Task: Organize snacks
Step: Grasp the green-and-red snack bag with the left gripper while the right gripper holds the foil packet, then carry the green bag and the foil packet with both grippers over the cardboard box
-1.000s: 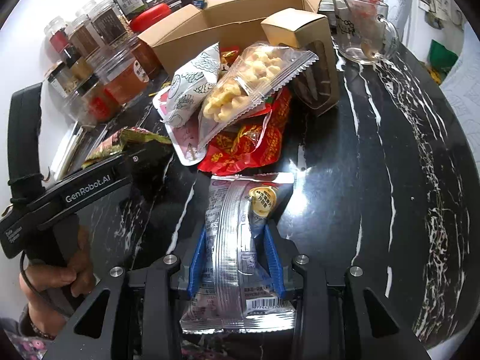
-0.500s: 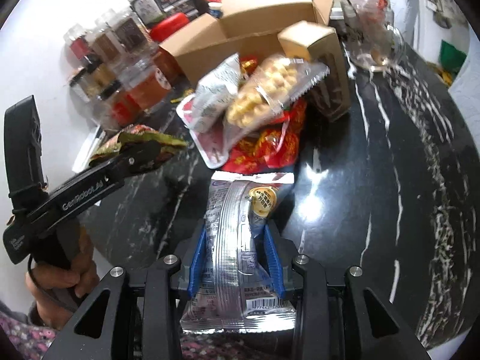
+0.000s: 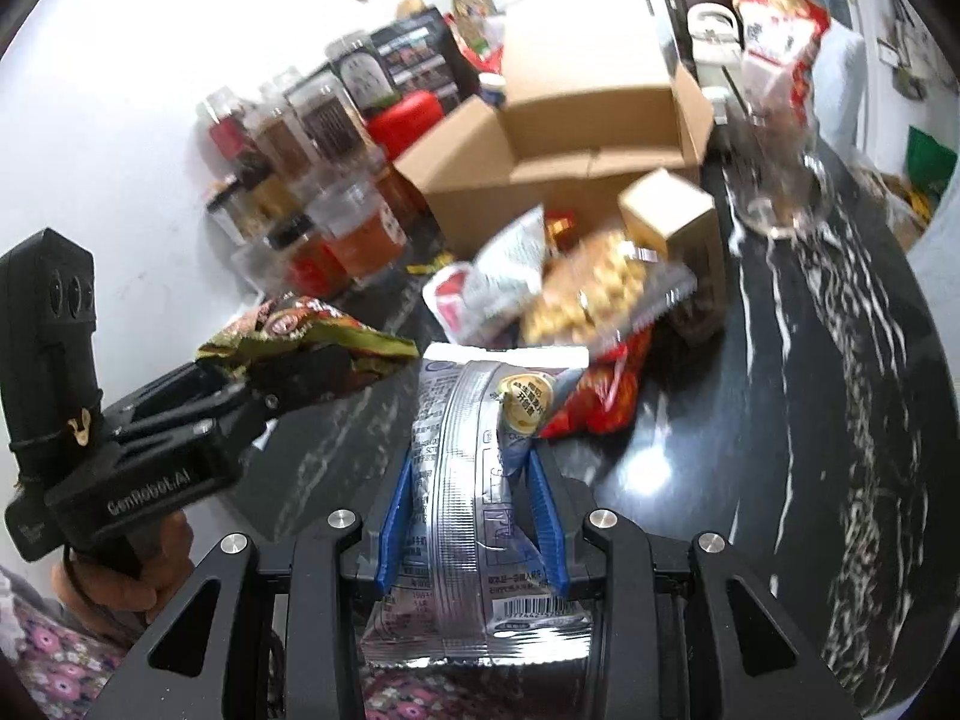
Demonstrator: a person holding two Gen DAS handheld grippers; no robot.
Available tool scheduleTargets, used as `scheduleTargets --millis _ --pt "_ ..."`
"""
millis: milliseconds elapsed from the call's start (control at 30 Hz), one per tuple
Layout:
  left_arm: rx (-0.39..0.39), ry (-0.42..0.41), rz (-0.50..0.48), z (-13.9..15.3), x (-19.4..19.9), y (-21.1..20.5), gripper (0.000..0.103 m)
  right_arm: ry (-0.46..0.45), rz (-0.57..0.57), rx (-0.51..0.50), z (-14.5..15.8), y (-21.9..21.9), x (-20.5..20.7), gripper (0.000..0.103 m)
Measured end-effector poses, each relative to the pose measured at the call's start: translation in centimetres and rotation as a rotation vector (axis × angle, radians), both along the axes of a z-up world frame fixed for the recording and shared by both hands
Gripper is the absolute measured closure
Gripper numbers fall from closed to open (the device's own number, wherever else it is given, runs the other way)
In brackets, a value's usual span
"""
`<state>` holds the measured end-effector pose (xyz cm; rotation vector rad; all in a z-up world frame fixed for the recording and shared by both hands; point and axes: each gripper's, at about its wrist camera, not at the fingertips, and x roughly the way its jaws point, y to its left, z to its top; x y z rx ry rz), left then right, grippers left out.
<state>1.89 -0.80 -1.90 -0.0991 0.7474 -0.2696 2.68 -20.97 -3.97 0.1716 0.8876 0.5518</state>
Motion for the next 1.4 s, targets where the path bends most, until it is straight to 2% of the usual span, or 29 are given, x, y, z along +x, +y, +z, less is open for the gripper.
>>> scheduleTargets --millis 200,333,600,900,1133,1400 --pt "-0.015 -0.059 -0.011 2.5 1.2 -0.2 0.04 -0.058 0.017 0.039 2.4 0.2 1.7 0.067" --pt "-0.006 -0.099 -0.02 3.9 2.6 -0.4 0.04 -0.114 0.017 0.022 4.2 0.3 3.1 0.067" --pt "-0.003 -0.165 -0.046 6.9 7.0 -0.6 0.04 -0.19 0.005 0.029 7.1 0.3 7.4 0.067" --pt "0.02 -0.244 -0.015 9.8 12.2 -1.2 0.04 -0.24 0.004 0.042 9.3 -0.1 12.8 0.067" --pt "0.052 -0.273 0.015 10.7 16.5 -2.0 0.04 -0.261 -0.018 0.024 10.7 0.0 17.5 0.067" --pt "0.108 -0.233 0.078 9.8 23.3 -2.6 0.04 -0.236 -0.063 -0.046 11.4 0.6 23.3 0.067"
